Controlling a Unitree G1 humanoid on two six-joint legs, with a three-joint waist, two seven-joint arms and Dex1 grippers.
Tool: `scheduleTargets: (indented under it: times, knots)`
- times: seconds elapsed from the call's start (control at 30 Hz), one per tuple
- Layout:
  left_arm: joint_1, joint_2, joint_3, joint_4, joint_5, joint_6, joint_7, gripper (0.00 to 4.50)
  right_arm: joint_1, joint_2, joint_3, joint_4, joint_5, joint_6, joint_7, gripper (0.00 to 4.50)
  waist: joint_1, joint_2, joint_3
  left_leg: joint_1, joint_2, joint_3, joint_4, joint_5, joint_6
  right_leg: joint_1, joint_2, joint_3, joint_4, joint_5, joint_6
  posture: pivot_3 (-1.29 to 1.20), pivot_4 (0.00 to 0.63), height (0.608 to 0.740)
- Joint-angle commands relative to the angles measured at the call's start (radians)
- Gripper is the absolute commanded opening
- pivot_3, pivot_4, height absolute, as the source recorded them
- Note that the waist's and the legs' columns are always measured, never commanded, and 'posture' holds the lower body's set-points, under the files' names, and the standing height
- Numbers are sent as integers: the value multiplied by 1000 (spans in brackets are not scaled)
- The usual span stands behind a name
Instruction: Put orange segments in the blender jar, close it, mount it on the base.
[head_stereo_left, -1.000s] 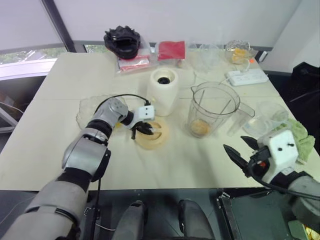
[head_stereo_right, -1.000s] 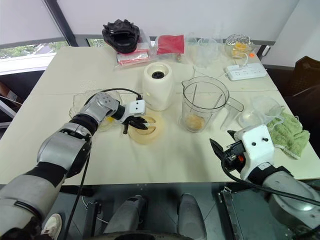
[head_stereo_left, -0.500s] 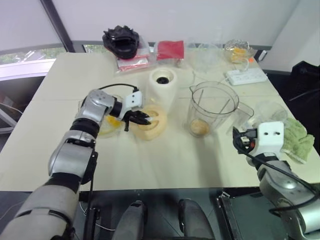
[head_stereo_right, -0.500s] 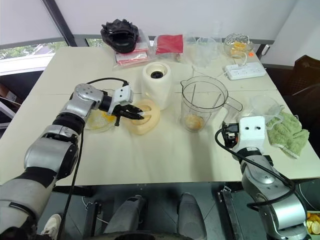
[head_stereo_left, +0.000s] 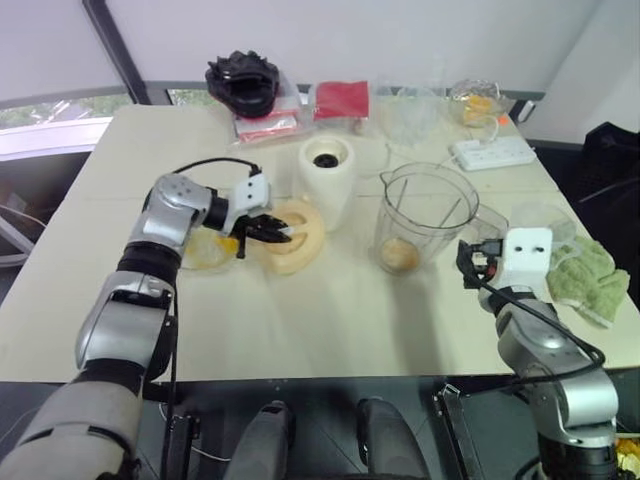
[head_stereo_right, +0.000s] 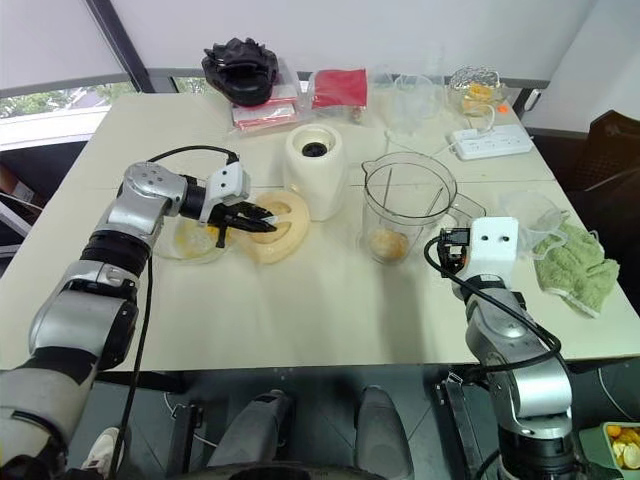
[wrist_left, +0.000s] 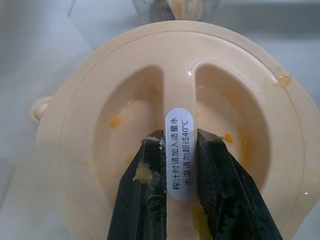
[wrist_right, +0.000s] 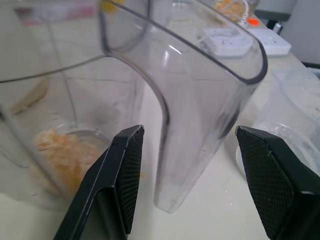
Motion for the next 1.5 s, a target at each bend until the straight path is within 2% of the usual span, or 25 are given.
scheduleTargets:
  times: [0.03,0.23,0.33,0.4,0.43,0.67,1.03,1.5]
  knots:
    - [-12,30,32,-56,-35,17,15,273,-34,39,-18,38,-44,-44,-14,3003,-2,0,0,0,0,0,0,0,0,0,0,0,0,0,0,0,150,740]
    - [-15,67,38,-102,-60,38,24,273,-72,82,-39,103,-82,-73,-12,3003,-2,0,0,0,0,0,-1,0,0,-1,0,0,0,0,0,0,150,740]
    - [-42,91,46,-89,-62,38,45,273,-89,98,-40,120,-91,-86,-7,2165,-3,0,0,0,0,0,-1,0,0,-1,0,0,0,0,0,0,150,740]
    - [-53,104,50,-84,-64,38,45,273,-95,105,-40,125,-97,-92,-4,1177,-3,1,0,0,0,0,-1,0,0,-2,0,0,1,0,0,0,150,740]
    - [-58,109,51,-84,-67,38,40,273,-98,111,-39,128,-100,-95,-1,915,-2,1,0,0,0,0,-1,0,0,-2,0,0,1,0,0,0,150,740]
    - [-156,122,51,-55,-100,44,-52,273,-107,134,-23,122,-99,-92,31,918,-2,1,0,-1,0,0,-1,0,0,-2,0,0,1,0,0,0,150,740]
    - [-484,38,38,233,-84,-36,-179,273,-128,174,24,63,-74,-48,89,918,-29,1,0,-1,0,0,-2,0,0,-3,1,0,1,0,0,0,150,740]
    - [-610,-77,-28,339,-111,-104,-201,273,-130,159,131,-69,-43,69,227,918,-27,1,1,-3,0,0,-1,0,0,-5,1,0,1,0,0,0,150,740]
